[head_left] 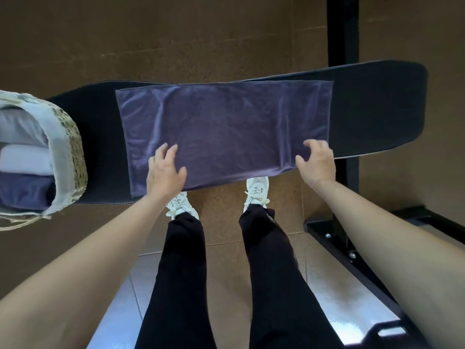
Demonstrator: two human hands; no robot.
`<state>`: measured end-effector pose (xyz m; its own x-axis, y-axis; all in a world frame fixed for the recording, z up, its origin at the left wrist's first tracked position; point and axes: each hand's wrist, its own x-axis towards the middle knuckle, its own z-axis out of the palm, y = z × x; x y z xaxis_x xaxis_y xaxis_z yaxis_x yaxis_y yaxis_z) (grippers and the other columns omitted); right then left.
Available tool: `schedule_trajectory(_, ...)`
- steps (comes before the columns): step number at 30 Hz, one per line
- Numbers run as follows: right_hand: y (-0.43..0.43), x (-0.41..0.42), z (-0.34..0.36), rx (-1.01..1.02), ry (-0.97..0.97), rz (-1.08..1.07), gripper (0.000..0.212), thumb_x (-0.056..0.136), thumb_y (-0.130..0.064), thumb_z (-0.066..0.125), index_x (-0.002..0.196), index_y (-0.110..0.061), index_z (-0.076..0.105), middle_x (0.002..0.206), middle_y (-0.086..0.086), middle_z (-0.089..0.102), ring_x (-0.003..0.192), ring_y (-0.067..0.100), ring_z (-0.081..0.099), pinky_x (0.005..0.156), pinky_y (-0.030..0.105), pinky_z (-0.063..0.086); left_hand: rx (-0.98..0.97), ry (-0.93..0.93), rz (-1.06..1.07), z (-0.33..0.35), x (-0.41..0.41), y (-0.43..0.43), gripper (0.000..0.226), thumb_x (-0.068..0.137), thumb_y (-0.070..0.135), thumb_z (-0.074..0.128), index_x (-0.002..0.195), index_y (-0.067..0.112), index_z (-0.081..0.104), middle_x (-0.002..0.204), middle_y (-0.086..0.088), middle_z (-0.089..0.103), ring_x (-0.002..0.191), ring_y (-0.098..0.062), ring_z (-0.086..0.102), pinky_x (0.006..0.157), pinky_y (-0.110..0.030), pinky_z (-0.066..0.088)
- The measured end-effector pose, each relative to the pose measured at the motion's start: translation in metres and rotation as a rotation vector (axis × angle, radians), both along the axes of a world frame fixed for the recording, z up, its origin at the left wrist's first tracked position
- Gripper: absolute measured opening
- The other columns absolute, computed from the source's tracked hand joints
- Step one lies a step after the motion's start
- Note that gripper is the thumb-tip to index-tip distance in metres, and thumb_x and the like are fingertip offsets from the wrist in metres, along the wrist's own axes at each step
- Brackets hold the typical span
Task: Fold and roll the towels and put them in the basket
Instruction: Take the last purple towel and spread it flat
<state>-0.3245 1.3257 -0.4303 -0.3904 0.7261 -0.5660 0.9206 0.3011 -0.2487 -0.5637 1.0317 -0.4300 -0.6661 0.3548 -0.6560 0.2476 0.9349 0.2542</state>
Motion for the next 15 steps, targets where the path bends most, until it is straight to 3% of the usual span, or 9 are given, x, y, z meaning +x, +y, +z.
schedule_trajectory(4,0.019,-0.016,-0.02,-0.082,-0.007,0.177,0.071,0.099,-0.036,0.063,0.161,-0.028,0.029,0.17,0.001,0.019,0.155,0.03,0.017,0.124,0.047,0.025,-0.072,-0.045,0.007,-0.017,-0.029,0.023,0.081,0.101,0.044,0.054,0.163,0.04,0.003,0.173,0.011,-0.005,0.158,-0.034,0.002,0.116,-0.056,0.032)
schedule_trajectory(8,0.032,-0.043,-0.037,-0.102,-0.086,0.26,0.079,0.099,-0.053,0.056,0.163,-0.036,0.013,0.173,-0.003,-0.006,0.158,0.036,-0.007,0.124,0.058,0.012,-0.121,-0.06,0.018,-0.033,-0.059,0.028,0.079,0.102,0.05,0.049,0.163,0.042,-0.002,0.171,0.012,-0.014,0.156,-0.042,-0.011,0.12,-0.064,0.023)
schedule_trajectory(12,0.052,-0.07,-0.042,-0.073,-0.099,0.316,0.088,0.096,-0.05,0.062,0.163,-0.039,0.007,0.172,-0.004,-0.013,0.157,0.037,-0.009,0.124,0.061,0.01,-0.136,-0.059,0.052,-0.033,-0.083,0.03,0.081,0.103,0.047,0.051,0.163,0.04,-0.003,0.171,0.009,-0.017,0.153,-0.051,-0.012,0.124,-0.058,0.013)
schedule_trajectory(15,0.064,-0.077,-0.037,-0.024,-0.093,0.336,0.086,0.093,-0.042,0.068,0.162,-0.039,0.016,0.172,-0.003,-0.001,0.157,0.035,0.003,0.123,0.058,0.023,-0.155,-0.065,0.073,-0.032,-0.097,0.031,0.085,0.102,0.046,0.055,0.162,0.043,-0.005,0.17,0.009,-0.021,0.153,-0.051,-0.014,0.124,-0.059,0.014)
